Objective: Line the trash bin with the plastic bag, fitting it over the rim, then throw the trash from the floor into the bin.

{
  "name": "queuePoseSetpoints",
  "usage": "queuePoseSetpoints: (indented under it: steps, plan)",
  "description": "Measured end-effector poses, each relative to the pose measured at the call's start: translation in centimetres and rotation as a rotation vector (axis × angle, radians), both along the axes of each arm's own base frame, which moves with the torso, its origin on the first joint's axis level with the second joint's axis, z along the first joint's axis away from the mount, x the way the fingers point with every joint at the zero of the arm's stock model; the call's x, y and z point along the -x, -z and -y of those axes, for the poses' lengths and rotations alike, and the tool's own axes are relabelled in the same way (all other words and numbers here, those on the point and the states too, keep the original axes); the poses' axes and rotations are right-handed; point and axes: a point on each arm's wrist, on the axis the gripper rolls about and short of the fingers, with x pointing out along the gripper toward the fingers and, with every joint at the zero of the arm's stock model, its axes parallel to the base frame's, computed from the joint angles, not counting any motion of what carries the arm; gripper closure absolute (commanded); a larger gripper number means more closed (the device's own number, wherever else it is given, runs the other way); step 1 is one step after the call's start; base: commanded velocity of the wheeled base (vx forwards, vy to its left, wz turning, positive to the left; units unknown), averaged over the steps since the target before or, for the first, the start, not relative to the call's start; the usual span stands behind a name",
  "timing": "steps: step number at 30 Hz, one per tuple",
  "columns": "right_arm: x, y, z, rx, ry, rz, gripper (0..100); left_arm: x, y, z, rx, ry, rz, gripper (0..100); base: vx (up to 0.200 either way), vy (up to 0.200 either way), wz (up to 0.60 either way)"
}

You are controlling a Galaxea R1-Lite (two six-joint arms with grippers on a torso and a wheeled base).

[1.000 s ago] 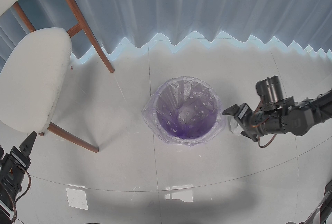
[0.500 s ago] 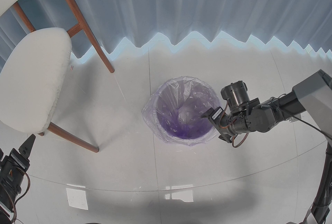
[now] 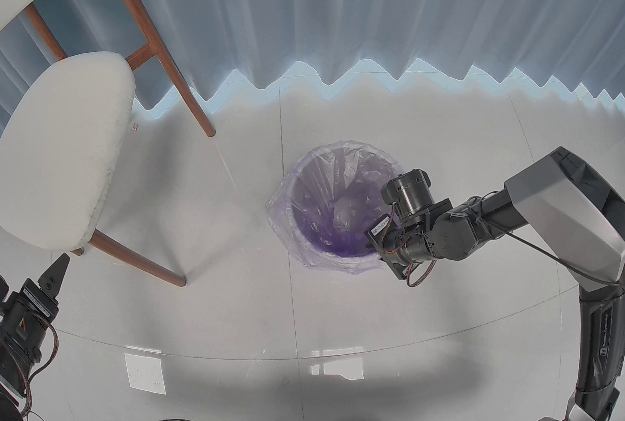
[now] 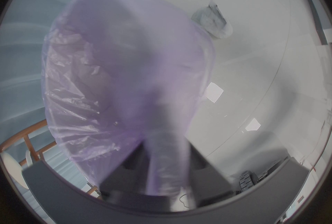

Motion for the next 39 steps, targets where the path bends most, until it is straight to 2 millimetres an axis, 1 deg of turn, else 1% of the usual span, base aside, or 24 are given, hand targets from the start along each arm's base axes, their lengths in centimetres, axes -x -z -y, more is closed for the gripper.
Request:
queuePoseSetpoints:
  steps: [4, 7, 9, 14, 22, 25, 29, 32, 36, 39]
  plan:
    - [-0.1, -0.4, 0.0, -0.004, 0.003, -0.013, 100, 0.0, 0.0, 0.0, -0.001, 0.000, 0.000, 0, 0.000, 0.000, 0.00]
    - [0.2, -0.9, 0.5, 0.051, -0.037, -0.040, 100, 0.0, 0.0, 0.0, 0.000, 0.001, -0.002, 0, 0.000, 0.000, 0.00]
    - [0.6, -1.2, 1.1, 0.111, -0.094, -0.058, 100, 0.0, 0.0, 0.0, 0.000, 0.002, -0.002, 0, 0.000, 0.000, 0.00]
    - [1.4, -2.8, 3.0, 0.282, -0.307, -0.063, 100, 0.0, 0.0, 0.0, 0.001, 0.004, -0.002, 0, 0.000, 0.000, 0.00]
    - [1.7, -5.1, 5.8, 0.506, -0.699, 0.075, 100, 0.1, 0.0, 0.1, 0.003, 0.009, -0.001, 0, 0.000, 0.000, 0.00]
    - [1.7, -5.9, 6.5, 0.546, -0.855, 0.151, 100, 0.1, 0.0, 0.1, 0.003, 0.010, 0.001, 0, 0.000, 0.000, 0.00]
    - [1.9, -6.6, 7.0, 0.529, -1.028, 0.255, 100, 0.1, 0.0, 0.1, 0.003, 0.012, 0.003, 0, 0.000, 0.000, 0.00]
    - [1.9, -7.0, 7.3, 0.543, -1.109, 0.313, 100, 0.1, 0.0, 0.1, 0.003, 0.012, 0.005, 0, 0.000, 0.000, 0.00]
    - [2.0, -7.2, 7.3, 0.577, -1.220, 0.389, 100, 0.1, 0.0, 0.1, 0.004, 0.012, 0.006, 0, 0.000, 0.000, 0.00]
    - [2.0, -7.2, 7.6, 0.637, -1.303, 0.444, 100, 0.2, -0.1, 0.1, 0.005, 0.013, 0.006, 0, 0.000, 0.000, 0.00]
